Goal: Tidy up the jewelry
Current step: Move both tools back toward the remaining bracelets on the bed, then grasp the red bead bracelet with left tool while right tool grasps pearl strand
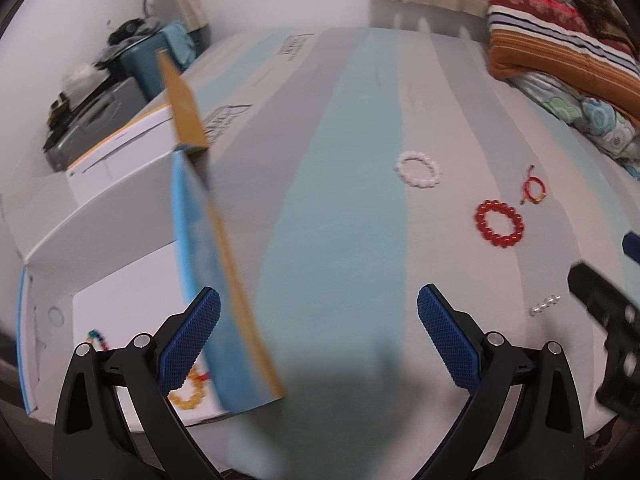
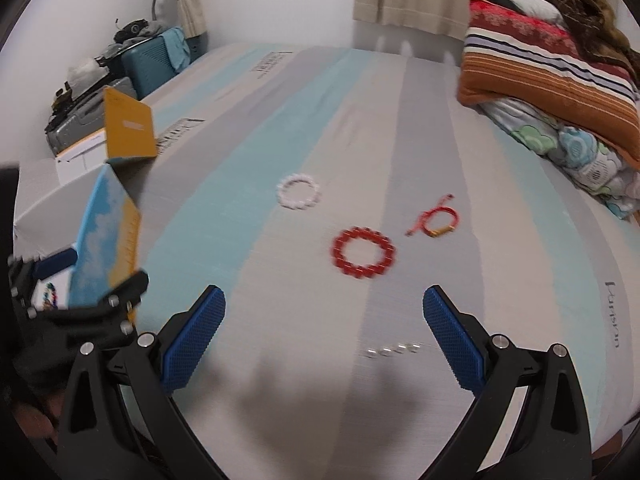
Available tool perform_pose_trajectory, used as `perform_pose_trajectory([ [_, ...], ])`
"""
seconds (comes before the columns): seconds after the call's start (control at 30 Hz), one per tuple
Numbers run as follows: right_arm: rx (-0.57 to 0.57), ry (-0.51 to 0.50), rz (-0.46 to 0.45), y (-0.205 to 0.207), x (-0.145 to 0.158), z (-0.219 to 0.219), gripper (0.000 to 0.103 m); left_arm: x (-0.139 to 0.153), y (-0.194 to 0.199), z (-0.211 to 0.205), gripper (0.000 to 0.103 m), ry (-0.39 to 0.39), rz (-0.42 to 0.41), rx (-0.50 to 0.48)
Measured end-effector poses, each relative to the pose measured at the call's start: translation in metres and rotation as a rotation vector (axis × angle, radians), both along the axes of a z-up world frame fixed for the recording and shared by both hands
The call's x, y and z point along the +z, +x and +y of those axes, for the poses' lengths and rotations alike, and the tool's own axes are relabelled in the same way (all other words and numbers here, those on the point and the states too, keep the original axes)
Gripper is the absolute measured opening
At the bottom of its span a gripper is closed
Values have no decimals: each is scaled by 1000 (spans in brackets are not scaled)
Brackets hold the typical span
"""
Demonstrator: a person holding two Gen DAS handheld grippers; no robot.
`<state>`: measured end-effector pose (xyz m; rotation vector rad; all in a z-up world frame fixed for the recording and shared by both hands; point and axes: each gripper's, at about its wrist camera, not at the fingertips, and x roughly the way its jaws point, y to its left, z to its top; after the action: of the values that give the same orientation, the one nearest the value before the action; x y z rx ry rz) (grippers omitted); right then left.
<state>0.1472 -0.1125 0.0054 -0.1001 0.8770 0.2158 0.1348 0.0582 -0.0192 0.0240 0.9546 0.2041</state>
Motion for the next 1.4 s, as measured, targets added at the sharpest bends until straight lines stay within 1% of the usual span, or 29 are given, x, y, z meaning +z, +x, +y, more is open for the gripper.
perform_pose_trajectory([
  [0.2, -32, -11, -1, -7, -25, -42, 95, -8, 25, -38, 97, -10, -7, -71],
  [0.4, -66, -4, 14, -4, -49, -76, 95, -19, 61, -74, 97, -29, -8, -138],
  [0.53, -74, 5, 42, 4, -67, -91, 95, -32, 91, -94, 97, -40, 17, -180],
  [0.67, -72, 23, 76, 15, -85, -99, 95, -52, 117, -107, 97, -67, 47, -204],
  [0.77, -65, 28, 87, 19, -96, -98, 95, -71, 131, -113, 97, -85, 74, -219],
  [0.87, -48, 8, 94, 23, -105, -92, 94, -87, 140, -114, 97, -87, 95, -230],
  [1.07, -6, -10, 131, 31, -123, -78, 83, -114, 158, -108, 97, -114, 134, -222],
  [1.2, 16, -13, 153, 33, -131, -71, 76, -118, 161, -115, 96, -71, 117, -235],
  [1.33, 32, -31, 150, 32, -135, -65, 75, -119, 163, -119, 96, -68, 110, -238],
  [1.4, 32, -23, 151, 33, -136, -64, 73, -120, 164, -120, 93, -65, 107, -243],
])
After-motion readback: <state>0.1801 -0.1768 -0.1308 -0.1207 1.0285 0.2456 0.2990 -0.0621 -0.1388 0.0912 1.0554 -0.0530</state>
